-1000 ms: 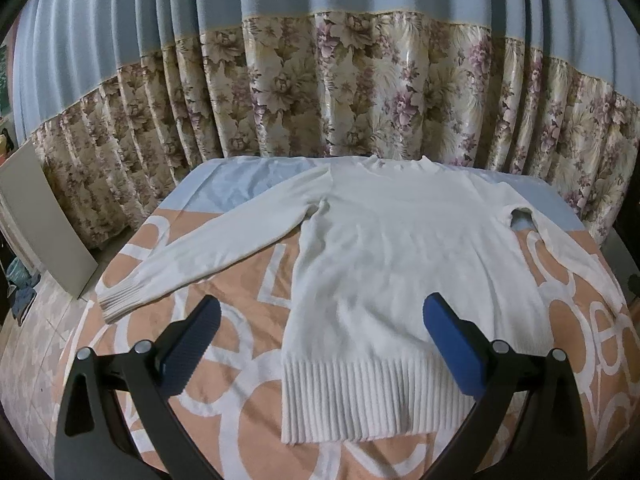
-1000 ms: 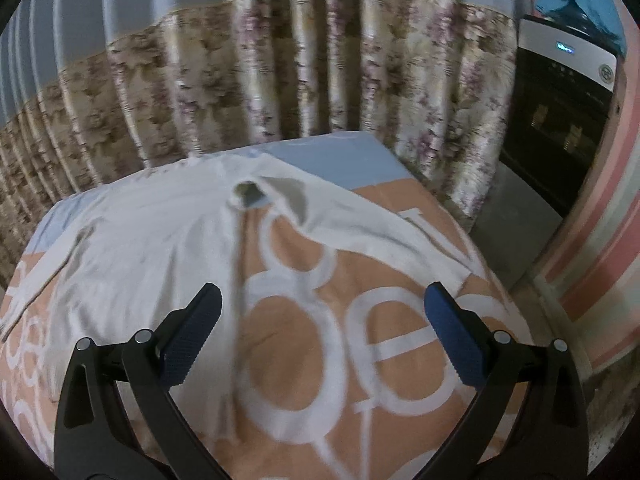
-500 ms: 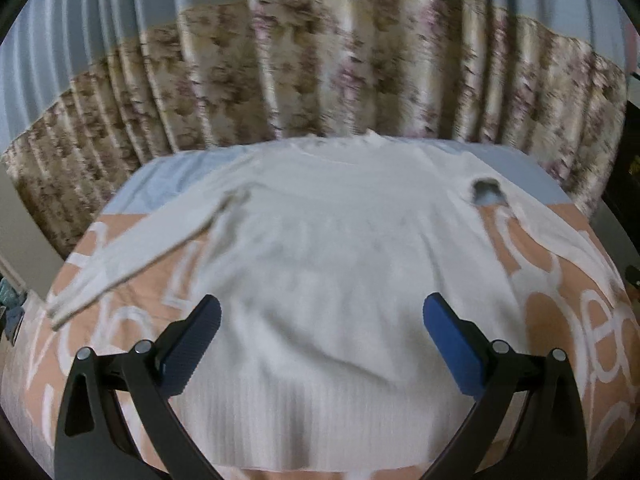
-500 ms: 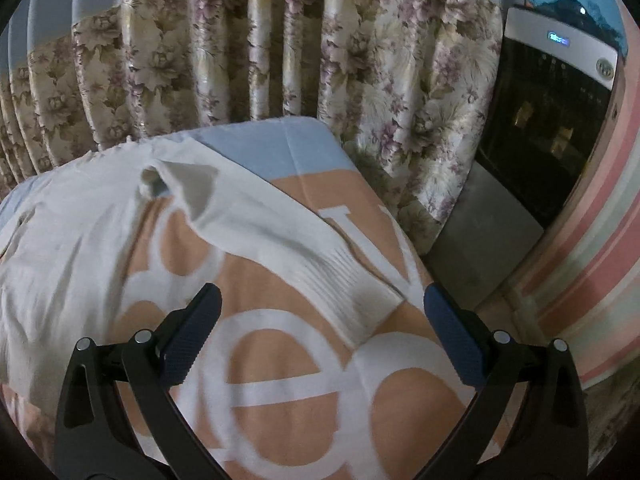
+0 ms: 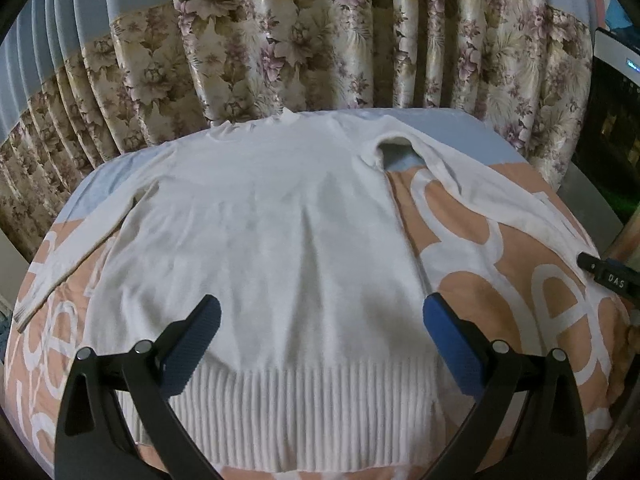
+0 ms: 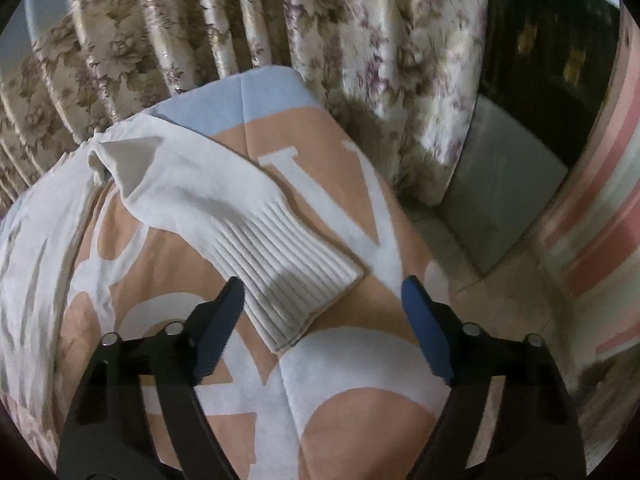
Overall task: Fold small clothes
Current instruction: 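Move the right gripper to the sweater's sleeve cuff and grasp it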
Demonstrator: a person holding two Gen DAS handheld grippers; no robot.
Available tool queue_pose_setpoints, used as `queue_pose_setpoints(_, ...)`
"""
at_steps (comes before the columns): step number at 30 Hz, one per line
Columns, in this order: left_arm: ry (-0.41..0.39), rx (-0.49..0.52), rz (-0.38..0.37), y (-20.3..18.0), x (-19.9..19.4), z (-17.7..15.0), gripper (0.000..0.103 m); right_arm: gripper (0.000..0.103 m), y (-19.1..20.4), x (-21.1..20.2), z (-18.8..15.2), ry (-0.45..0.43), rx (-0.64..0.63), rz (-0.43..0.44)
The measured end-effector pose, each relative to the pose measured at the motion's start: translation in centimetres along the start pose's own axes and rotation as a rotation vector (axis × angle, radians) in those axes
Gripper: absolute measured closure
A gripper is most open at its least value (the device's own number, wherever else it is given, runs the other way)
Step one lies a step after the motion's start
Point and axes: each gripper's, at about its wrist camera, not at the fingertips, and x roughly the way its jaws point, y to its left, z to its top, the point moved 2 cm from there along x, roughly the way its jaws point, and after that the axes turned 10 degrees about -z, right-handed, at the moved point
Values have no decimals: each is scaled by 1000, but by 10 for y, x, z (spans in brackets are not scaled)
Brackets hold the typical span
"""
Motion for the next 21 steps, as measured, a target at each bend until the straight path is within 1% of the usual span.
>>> queue_pose_setpoints(2,-4,3,0,-3,1,1,2,30,0,6,-3,27,24,8)
queue_pose_setpoints(4,-7,8,0,-4,2,2,2,30,0,7,-4,30,53,29)
queue_pose_setpoints(7,-10,7,-1,-3,2,3,2,41,7,8,-2,33,47,40)
queue_pose_setpoints(8,-10,6,-1,-3,2,3,2,50,10,9,-1,34,44,46)
queue_pose_setpoints(9,-9,4,-3,-2,3,4,2,63,13,9,1,32,40,51)
queue_pose_setpoints(10,-8,4,-6,-1,2,4,2,70,15,8,2,32,41,60)
queue_pose_setpoints(11,-10,4,-3,-1,2,4,2,80,17,8,3,35,46,71)
queue_pose_setpoints(12,-13,3,-4,-1,2,5,2,88,19,7,5,38,50,76)
queue_pose_setpoints(14,-16,2,-7,2,3,7,2,90,22,5,6,33,50,67)
queue_pose_setpoints(19,-35,6,-5,20,0,15,2,91,34,-16,20,-32,33,53)
queue_pose_setpoints(21,-48,1,0,31,-1,22,2,91,45,-25,29,-51,25,68)
